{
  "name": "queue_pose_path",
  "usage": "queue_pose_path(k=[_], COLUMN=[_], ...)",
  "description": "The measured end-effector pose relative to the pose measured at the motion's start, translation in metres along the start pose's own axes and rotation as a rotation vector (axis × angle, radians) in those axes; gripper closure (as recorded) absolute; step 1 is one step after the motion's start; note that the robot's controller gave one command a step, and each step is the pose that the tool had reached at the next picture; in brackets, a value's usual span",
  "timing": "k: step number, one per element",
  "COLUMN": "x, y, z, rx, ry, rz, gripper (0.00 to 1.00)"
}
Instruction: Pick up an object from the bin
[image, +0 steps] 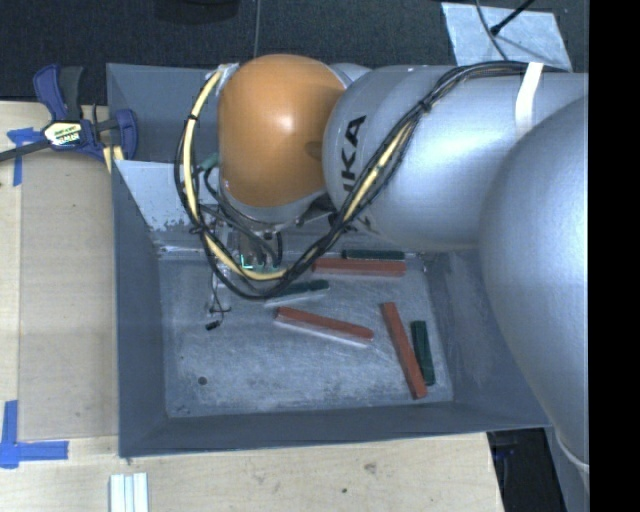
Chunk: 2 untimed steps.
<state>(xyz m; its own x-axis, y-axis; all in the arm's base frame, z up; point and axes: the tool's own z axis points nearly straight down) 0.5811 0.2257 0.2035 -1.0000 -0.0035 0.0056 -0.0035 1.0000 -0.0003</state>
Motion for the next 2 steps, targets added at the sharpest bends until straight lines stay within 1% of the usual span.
queue_pose_path(k=[1, 2], x=[-0.027, -0.027], y=[-0.121, -0.158], z=[0.138, 0.101], rx=[0.002, -0.001], ry=[-0.003, -0.013], rz=[0.142, 0.207], gripper=[0.0, 0.0])
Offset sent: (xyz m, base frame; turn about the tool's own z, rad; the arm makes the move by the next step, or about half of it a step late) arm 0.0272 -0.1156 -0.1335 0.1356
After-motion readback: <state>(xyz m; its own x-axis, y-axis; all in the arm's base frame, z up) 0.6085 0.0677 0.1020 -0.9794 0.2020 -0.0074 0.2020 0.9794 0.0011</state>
